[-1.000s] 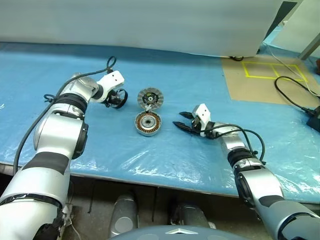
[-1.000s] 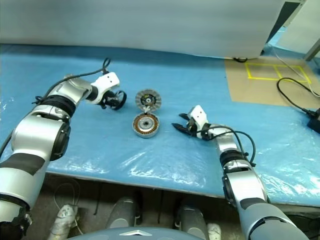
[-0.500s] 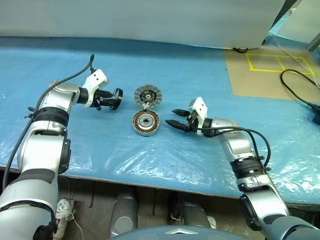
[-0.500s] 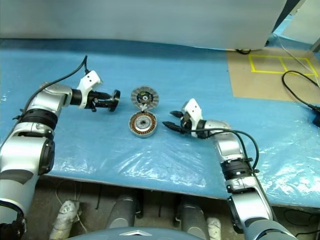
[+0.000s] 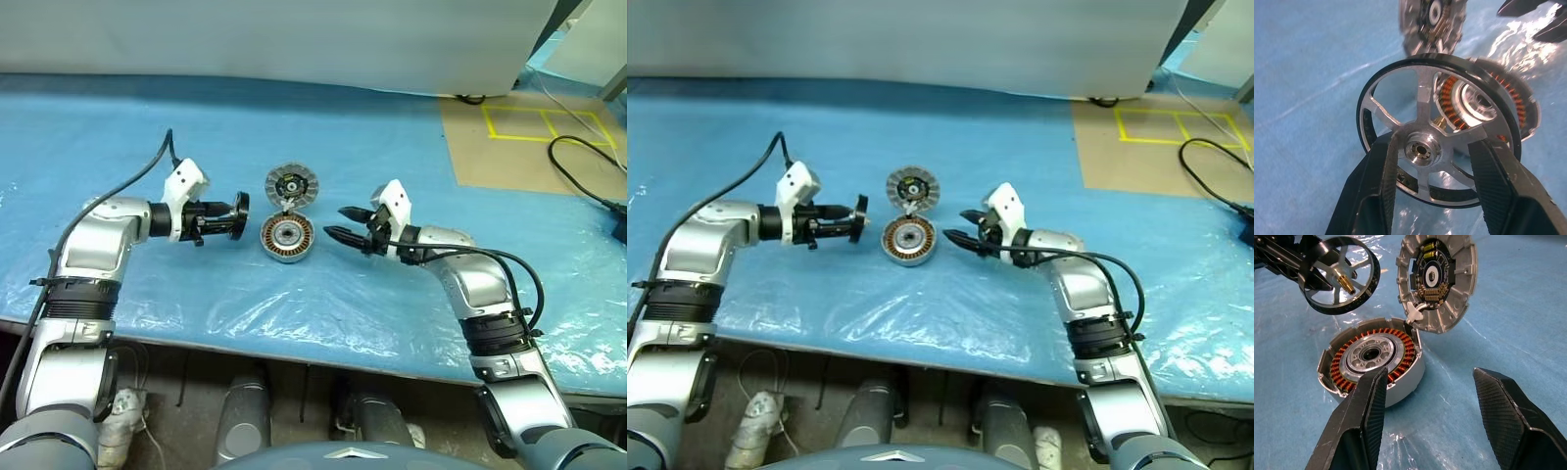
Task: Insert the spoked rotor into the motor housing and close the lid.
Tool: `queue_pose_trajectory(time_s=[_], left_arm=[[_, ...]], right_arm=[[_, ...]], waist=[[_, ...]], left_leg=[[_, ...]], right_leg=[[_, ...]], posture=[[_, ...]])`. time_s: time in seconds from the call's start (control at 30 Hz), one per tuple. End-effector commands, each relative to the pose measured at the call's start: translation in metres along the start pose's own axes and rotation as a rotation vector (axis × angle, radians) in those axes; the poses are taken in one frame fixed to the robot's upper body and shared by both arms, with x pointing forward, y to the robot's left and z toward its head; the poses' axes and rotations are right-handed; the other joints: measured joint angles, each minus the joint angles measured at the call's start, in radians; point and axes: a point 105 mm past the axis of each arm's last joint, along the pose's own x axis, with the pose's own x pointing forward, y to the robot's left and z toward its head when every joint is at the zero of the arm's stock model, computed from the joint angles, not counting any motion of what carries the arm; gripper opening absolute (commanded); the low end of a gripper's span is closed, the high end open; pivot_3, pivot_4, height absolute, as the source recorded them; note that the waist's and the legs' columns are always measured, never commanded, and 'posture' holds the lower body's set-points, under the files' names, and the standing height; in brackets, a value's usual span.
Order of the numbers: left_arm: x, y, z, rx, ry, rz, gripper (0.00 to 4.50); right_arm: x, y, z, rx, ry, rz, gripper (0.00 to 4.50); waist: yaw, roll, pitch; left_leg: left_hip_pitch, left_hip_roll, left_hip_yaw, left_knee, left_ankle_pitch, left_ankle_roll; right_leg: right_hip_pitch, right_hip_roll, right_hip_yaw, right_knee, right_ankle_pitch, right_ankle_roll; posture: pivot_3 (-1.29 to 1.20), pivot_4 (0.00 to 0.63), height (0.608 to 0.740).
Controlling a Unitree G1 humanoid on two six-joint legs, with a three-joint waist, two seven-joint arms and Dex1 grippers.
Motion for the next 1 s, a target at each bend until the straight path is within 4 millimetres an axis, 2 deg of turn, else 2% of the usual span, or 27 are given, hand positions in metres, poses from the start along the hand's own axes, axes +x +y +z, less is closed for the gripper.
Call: queue_pose_trajectory(time_s=[0.03,0.27,0.33,0.6,0.77,1.0], left_arm=[[-0.012,-0.014,0.019,0.030,-0.074,-0.030,1.86],[0.000,-0.044,0.002,0.008,-0.088,-0.122,1.86],[0.006,-0.045,-0.004,-0.003,-0.103,-0.106,1.86],[0.021,-0.048,0.001,-0.032,-0.236,-0.081,1.86],[0.027,-0.042,-0.007,-0.059,-0.226,-0.056,1.86],[0.033,-0.035,-0.012,-0.050,-0.187,-0.041,1.86]], right_arm=[[-0.010,-0.002,0.024,-0.039,-0.081,0.009,2.90],[-0.025,0.003,0.035,-0.103,-0.116,0.087,2.90],[-0.026,0.002,0.036,-0.109,-0.116,0.081,2.90],[-0.020,0.007,0.024,-0.105,-0.088,0.070,2.90],[-0.018,0.007,0.017,-0.112,-0.062,0.064,2.90],[-0.015,0.006,0.016,-0.120,-0.057,0.051,2.90]], waist=[[-0.001,0.000,0.000],[-0.007,0.001,0.000],[-0.009,0.001,0.000],[-0.015,0.001,-0.001],[-0.020,0.001,-0.001],[-0.021,0.002,-0.001]], left_leg=[[0.000,0.000,0.000,0.000,0.000,0.000],[0.000,-0.001,-0.001,0.002,0.000,0.000],[0.001,-0.001,-0.002,0.004,0.000,0.000],[0.005,-0.001,-0.003,0.009,0.000,0.000],[0.005,-0.001,-0.004,0.009,0.000,0.000],[0.005,-0.001,-0.005,0.012,0.000,0.001]], right_leg=[[0.000,0.000,0.000,0.000,0.000,0.000],[0.000,0.000,0.001,0.003,0.000,0.001],[0.002,0.000,0.001,0.004,0.000,0.001],[0.008,0.000,0.001,0.004,-0.001,-0.002],[0.008,0.000,0.000,0.005,0.001,0.001],[0.009,0.000,0.000,0.007,0.001,0.001]], posture=[[0.00,0.150,0.740],[0.00,0.150,0.740],[0.00,0.150,0.740],[0.00,0.150,0.740],[0.00,0.150,0.740],[0.00,0.150,0.740]])
